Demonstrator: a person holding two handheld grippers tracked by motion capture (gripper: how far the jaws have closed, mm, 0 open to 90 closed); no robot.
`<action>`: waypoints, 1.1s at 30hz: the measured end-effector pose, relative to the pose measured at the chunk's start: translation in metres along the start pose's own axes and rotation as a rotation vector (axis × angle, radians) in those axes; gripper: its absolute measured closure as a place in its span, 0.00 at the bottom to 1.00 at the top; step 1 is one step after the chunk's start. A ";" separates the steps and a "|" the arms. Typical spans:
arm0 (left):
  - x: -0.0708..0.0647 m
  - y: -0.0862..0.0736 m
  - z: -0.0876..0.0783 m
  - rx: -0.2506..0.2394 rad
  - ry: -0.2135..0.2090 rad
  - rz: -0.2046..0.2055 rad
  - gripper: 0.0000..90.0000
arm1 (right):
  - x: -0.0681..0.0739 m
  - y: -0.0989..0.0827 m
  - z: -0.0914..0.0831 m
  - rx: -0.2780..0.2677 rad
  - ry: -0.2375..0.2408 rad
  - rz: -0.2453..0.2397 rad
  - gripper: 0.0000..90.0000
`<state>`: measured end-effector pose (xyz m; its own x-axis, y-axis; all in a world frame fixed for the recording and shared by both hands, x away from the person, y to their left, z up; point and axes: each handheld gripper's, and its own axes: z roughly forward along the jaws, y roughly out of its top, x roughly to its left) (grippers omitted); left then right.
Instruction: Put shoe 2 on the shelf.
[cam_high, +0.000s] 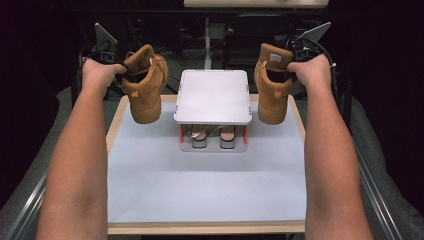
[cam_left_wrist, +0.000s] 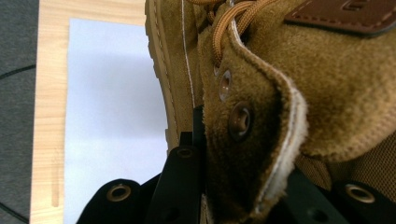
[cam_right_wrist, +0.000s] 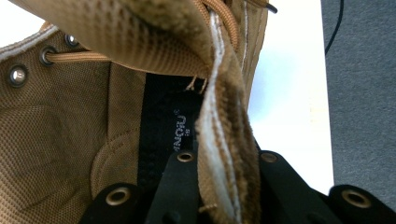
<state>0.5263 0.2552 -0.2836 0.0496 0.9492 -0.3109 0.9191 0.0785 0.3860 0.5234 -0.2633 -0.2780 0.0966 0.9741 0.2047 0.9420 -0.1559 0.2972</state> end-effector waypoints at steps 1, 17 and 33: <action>-0.001 0.000 -0.001 0.001 0.000 0.000 0.95 | 0.000 0.000 -0.002 -0.001 -0.003 0.000 0.95; -0.030 0.002 0.001 0.018 -0.014 0.017 0.94 | 0.030 -0.004 -0.018 -0.021 0.016 -0.032 0.95; -0.076 0.004 0.019 0.027 -0.043 0.042 0.94 | 0.066 -0.006 -0.005 -0.036 0.054 -0.044 0.95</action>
<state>0.5337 0.1778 -0.2753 0.1043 0.9376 -0.3318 0.9260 0.0302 0.3764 0.5229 -0.1991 -0.2614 0.0369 0.9699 0.2406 0.9326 -0.1199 0.3403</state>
